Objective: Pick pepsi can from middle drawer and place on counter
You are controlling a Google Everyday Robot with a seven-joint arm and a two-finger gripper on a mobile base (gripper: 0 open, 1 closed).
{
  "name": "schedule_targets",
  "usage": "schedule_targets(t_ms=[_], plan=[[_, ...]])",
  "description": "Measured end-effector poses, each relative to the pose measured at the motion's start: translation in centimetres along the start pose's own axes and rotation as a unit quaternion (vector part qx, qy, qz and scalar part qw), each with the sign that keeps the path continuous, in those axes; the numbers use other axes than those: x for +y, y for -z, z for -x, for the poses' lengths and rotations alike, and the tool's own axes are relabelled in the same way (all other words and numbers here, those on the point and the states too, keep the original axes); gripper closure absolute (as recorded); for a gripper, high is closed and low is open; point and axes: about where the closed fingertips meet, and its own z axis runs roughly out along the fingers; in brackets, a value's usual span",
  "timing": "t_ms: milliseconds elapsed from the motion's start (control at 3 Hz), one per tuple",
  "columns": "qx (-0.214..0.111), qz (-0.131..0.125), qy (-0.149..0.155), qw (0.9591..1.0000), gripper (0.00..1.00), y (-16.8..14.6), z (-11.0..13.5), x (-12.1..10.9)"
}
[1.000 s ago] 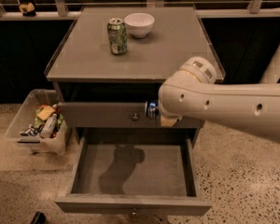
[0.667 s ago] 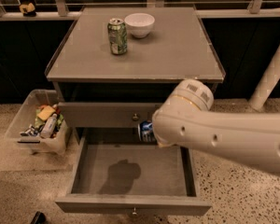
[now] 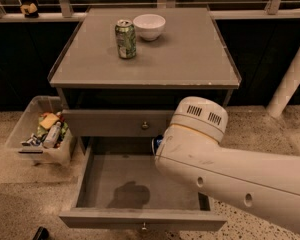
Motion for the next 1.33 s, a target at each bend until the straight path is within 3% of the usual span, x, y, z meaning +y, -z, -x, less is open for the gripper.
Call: schedule_targets(t_ms=[333, 667, 1000, 1333], plan=[[0.001, -0.001, 0.006, 1.0000, 1.00, 0.4, 0.5, 0.0], [0.024, -0.032, 0.019, 0.9990, 1.00, 3.6, -0.5, -3.0], [0.052, -0.057, 0.027, 0.9966, 1.00, 6.8, -2.6, -8.3], [0.041, -0.077, 0.017, 0.9960, 1.00, 8.8, -2.1, -10.7]])
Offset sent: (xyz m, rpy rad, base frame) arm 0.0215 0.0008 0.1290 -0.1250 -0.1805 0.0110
